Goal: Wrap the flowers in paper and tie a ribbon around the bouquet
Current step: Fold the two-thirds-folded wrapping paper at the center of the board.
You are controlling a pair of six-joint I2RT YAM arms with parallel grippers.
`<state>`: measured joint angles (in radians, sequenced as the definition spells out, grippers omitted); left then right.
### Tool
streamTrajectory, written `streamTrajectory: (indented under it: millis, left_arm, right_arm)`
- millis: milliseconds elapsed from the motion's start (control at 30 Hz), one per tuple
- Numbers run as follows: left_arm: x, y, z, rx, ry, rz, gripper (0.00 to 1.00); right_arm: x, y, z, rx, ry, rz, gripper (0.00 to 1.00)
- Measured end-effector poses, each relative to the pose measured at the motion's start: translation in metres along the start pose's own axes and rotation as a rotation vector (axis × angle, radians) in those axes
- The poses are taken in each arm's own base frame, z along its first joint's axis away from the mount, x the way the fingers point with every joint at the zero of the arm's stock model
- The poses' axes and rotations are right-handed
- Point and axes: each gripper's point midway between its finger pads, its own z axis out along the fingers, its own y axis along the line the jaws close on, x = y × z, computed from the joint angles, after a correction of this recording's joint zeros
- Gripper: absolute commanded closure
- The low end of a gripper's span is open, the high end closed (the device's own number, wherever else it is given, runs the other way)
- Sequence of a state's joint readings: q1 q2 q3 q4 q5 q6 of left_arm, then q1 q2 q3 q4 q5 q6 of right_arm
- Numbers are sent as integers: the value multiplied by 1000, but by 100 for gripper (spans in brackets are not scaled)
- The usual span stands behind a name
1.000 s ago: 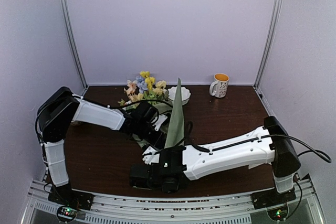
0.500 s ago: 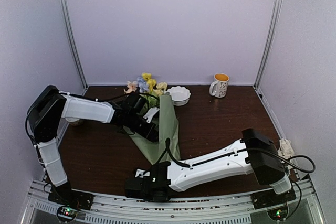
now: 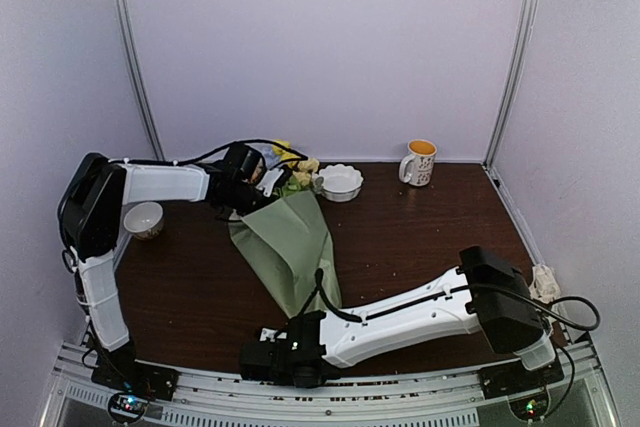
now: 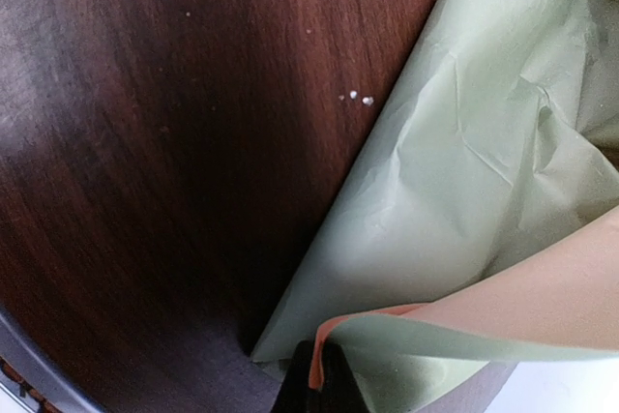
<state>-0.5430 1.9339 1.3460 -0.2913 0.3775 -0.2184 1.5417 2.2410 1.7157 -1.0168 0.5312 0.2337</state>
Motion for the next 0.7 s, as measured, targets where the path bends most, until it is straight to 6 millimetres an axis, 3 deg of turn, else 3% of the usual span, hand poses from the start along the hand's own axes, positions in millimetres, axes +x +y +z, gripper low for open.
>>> streamTrajectory:
  millis: [233,367,500,567,700]
  left_arm:
    - [-4,33,24,-73,57,-48,27]
    - [-8,52,13,-98,78,-90,27]
    - [-32,82,-22,-158,30,-105,26]
    - [-48,92,-49,-190,-4,-98,26]
    - [-75,86,-113,-234,-98,-67,26]
  right_arm:
    - [3,2,-1,-3,9,-37,100]
    - [3,8,-1,-5,17,-81,100]
    - [7,14,2,-10,28,-120,100]
    - [7,16,2,-11,30,-131,100]
    - [7,17,2,-12,32,-145,100]
